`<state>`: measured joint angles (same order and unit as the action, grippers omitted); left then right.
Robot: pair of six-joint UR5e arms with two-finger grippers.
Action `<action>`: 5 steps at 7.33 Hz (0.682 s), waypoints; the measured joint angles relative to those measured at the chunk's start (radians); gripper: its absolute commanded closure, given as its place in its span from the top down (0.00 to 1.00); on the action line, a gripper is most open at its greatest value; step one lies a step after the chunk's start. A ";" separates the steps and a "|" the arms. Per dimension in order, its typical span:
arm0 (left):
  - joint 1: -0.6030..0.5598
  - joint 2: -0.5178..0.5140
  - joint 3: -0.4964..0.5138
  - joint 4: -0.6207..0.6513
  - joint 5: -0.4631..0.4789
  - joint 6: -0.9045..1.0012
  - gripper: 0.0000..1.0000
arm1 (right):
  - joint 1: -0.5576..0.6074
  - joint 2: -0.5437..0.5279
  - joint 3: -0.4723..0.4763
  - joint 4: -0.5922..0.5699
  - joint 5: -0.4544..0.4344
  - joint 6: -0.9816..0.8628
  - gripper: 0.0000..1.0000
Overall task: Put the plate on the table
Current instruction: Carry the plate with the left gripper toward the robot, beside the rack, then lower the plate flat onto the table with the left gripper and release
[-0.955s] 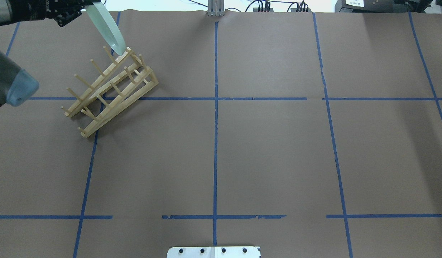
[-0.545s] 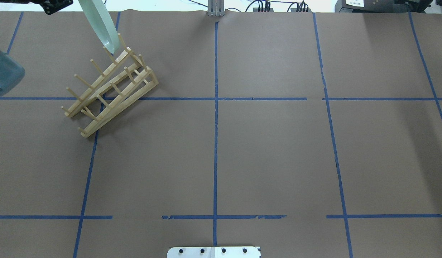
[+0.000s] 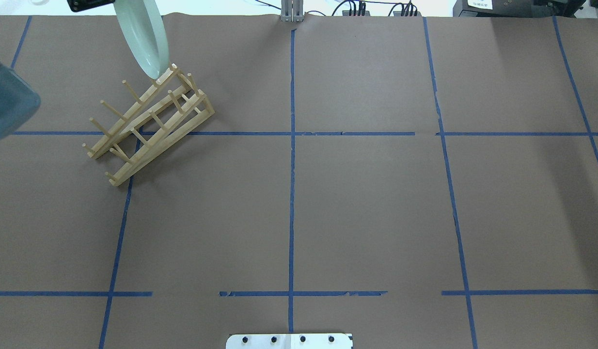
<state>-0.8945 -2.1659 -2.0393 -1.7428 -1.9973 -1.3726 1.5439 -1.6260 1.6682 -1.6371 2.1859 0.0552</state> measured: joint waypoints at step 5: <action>0.619 -0.060 0.148 0.425 0.740 0.146 0.00 | 0.000 0.000 -0.001 0.000 0.000 0.000 1.00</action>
<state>-0.2757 -2.2261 -1.8911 -1.3179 -1.2571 -1.2264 1.5442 -1.6260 1.6674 -1.6369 2.1859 0.0552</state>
